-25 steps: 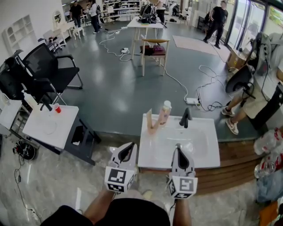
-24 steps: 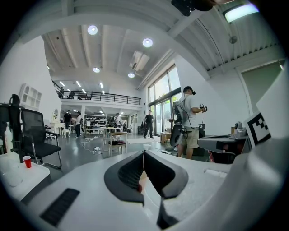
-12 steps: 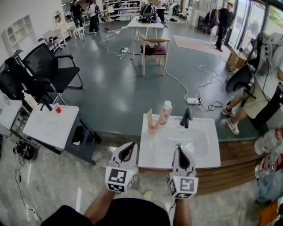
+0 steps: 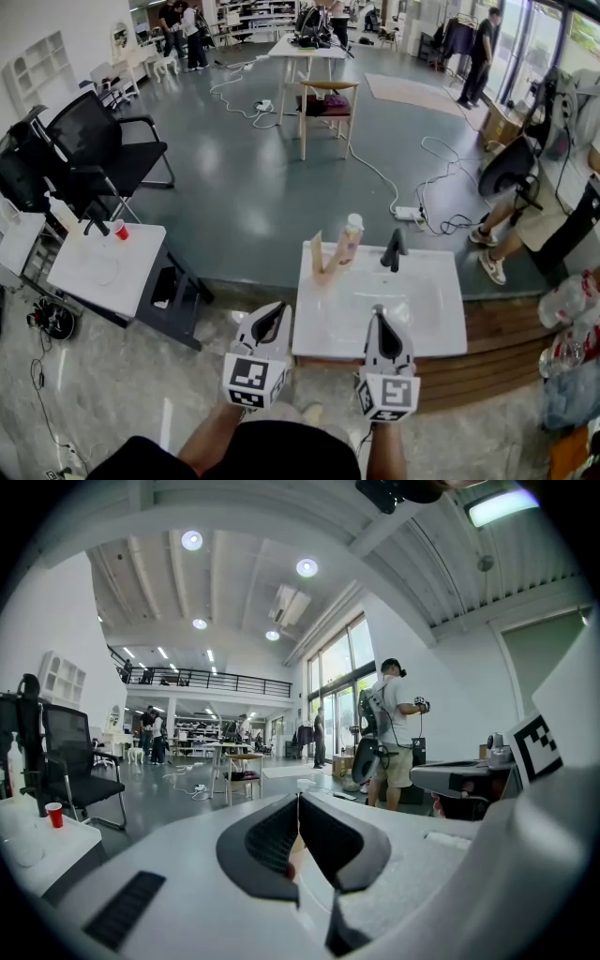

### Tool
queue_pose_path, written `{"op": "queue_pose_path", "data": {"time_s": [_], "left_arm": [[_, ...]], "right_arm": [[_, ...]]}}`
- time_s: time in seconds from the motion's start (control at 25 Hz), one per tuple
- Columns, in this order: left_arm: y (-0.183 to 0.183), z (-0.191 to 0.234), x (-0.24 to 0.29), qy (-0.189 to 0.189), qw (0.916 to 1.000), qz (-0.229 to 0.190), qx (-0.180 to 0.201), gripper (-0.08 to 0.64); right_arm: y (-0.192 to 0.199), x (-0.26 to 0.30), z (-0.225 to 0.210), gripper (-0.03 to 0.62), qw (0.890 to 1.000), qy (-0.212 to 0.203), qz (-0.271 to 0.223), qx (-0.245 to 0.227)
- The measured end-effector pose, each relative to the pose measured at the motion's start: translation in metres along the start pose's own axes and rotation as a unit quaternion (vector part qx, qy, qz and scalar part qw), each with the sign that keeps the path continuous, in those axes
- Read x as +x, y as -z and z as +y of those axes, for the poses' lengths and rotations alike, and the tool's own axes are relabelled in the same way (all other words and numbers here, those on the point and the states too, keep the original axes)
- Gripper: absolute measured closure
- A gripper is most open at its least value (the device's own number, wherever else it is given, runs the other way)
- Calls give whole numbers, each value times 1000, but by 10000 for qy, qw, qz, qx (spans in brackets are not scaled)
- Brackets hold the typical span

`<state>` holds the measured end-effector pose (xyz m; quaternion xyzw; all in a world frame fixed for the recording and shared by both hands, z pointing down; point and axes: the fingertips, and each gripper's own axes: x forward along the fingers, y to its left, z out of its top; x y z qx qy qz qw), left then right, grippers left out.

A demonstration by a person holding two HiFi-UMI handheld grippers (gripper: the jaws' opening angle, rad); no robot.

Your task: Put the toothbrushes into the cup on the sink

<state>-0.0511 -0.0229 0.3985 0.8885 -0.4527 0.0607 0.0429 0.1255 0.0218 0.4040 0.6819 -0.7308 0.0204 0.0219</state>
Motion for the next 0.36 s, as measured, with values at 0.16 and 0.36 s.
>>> {"op": "queue_pose_path", "data": {"time_s": [0.16,0.36], "left_arm": [[-1,0,-1,6,10000,-5,-4,552],[-2,1,-2,-1,10000,-11,2,554]], "right_arm": [[-1,0,1,595,10000,4,2,-7],[-2,-1,1,595,10000,7,2,1]]}}
